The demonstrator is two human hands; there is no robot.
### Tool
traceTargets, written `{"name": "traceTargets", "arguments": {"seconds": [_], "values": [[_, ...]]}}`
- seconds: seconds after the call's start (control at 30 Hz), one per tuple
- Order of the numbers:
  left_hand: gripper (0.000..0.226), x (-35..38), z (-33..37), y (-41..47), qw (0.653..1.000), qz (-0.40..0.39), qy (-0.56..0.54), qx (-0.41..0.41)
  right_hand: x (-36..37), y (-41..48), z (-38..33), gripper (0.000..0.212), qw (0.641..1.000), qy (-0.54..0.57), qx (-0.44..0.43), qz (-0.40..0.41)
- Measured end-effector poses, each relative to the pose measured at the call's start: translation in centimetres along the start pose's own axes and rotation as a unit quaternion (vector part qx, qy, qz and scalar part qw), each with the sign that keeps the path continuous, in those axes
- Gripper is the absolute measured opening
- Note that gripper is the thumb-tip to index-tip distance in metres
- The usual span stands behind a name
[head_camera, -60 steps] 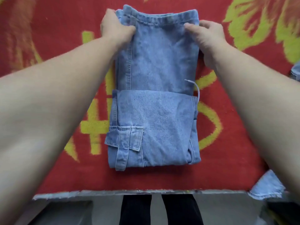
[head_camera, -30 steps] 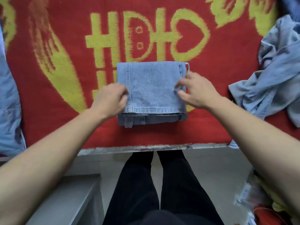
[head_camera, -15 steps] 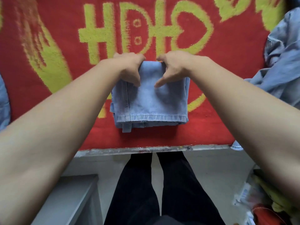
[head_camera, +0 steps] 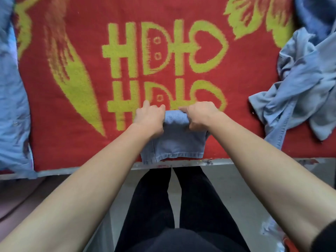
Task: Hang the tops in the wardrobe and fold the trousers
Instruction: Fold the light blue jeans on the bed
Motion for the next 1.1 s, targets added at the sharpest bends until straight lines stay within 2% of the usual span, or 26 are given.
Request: {"name": "traceTargets", "arguments": {"seconds": [0.07, 0.13, 0.23, 0.3, 0.37, 0.43, 0.53, 0.67, 0.8, 0.93, 1.03, 1.1], "values": [[0.079, -0.6, -0.2, -1.4, 1.000, 0.013, -0.016, -0.016, -0.7, -1.7, -0.3, 0.061, 0.999, 0.000, 0.015, 0.050], [0.084, -2.2, -0.6, -3.4, 0.998, 0.051, -0.027, -0.022, -2.2, -3.7, -0.9, 0.049, 0.995, -0.006, 0.021, 0.101], [0.072, -5.8, -1.8, -7.2, 0.991, 0.131, -0.014, -0.025, -6.1, -7.7, -1.7, 0.026, 0.982, 0.000, 0.030, 0.184], [0.061, -9.9, -2.9, -10.7, 0.978, 0.205, 0.027, -0.038, -10.1, -11.4, -2.5, 0.018, 0.959, -0.033, 0.034, 0.279], [0.055, -14.7, -3.9, -14.8, 0.950, 0.301, 0.064, -0.050, -14.7, -15.8, -3.4, 0.020, 0.922, -0.092, 0.043, 0.373], [0.051, -19.1, -4.6, -19.1, 0.920, 0.385, 0.055, -0.041, -18.9, -20.0, -4.3, 0.024, 0.889, -0.098, 0.034, 0.446], [0.052, -24.5, -5.2, -26.3, 0.885, 0.463, 0.033, -0.033, -24.6, -26.9, -5.7, 0.035, 0.849, -0.085, 0.026, 0.521], [0.063, -28.3, -6.4, -34.1, 0.866, 0.488, 0.040, -0.102, -29.1, -34.1, -8.6, 0.043, 0.821, -0.099, -0.027, 0.562], [0.056, -27.9, -6.7, -39.9, 0.838, 0.527, -0.007, -0.141, -30.2, -38.9, -11.0, 0.042, 0.788, -0.136, -0.051, 0.599], [0.064, -22.8, -5.9, -45.1, 0.822, 0.527, -0.011, -0.218, -27.5, -41.8, -14.8, 0.042, 0.778, -0.159, -0.155, 0.588], [0.043, -17.5, -4.9, -49.3, 0.795, 0.535, -0.013, -0.286, -23.9, -42.9, -18.6, 0.045, 0.774, -0.179, -0.240, 0.558], [0.040, -13.5, -4.4, -52.3, 0.784, 0.519, -0.022, -0.339, -21.0, -43.5, -21.8, 0.047, 0.765, -0.203, -0.299, 0.534]]}}
Point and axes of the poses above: each hand's wrist, its own y-axis towards the middle knuckle, its own x-axis out of the palm, z = x × y, the point moved 7 cm from there along y, towards the middle knuckle, and after that the axes turned 4 degrees about x, right-handed, at the moved point
